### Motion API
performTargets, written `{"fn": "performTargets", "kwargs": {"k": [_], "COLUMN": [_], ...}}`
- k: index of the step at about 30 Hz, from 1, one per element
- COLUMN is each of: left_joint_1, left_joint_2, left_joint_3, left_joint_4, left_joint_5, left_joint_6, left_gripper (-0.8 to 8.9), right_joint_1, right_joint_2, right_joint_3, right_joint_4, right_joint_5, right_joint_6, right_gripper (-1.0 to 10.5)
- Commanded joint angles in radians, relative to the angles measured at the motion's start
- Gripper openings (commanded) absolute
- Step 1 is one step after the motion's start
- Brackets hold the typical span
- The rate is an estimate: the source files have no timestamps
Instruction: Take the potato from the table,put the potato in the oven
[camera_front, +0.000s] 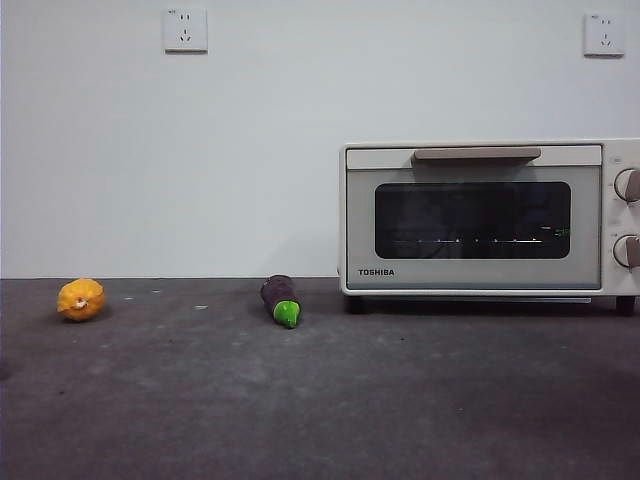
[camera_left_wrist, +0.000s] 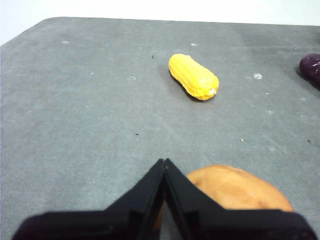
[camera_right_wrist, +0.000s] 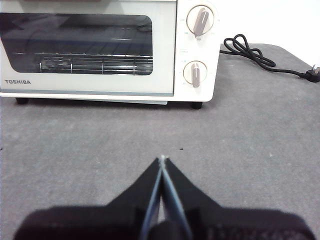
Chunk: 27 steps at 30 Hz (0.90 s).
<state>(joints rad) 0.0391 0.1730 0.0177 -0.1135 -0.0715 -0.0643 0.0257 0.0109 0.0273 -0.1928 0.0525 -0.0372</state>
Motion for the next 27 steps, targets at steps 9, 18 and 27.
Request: {"fn": "performTargets", "kwargs": {"k": [9,18,27], "left_joint_1": [0.003,0.003,0.003], "left_joint_2": [0.000,0.002,0.011], "left_joint_3": [0.006,0.114,0.224], "left_joint_4": [0.006,-0.001,-0.002], "left_joint_5": [0.039,0.131,0.163], "left_joint_6": [-0.024,-0.086,-0.095], "left_gripper": [-0.06,-0.05,-0.04], "right_joint_1": [0.000,0.000,0.000], "right_joint_2": [-0.002,-0.002,-0.002], "right_joint_3": [-0.012,0.043,0.162], "right_joint_4": [0.009,0.013,0.010], "right_joint_5": [-0.023,-0.024,-0.095], "right_joint_6": [0.093,0.163,0.195], "right_gripper": [0.0,0.0,0.0]}}
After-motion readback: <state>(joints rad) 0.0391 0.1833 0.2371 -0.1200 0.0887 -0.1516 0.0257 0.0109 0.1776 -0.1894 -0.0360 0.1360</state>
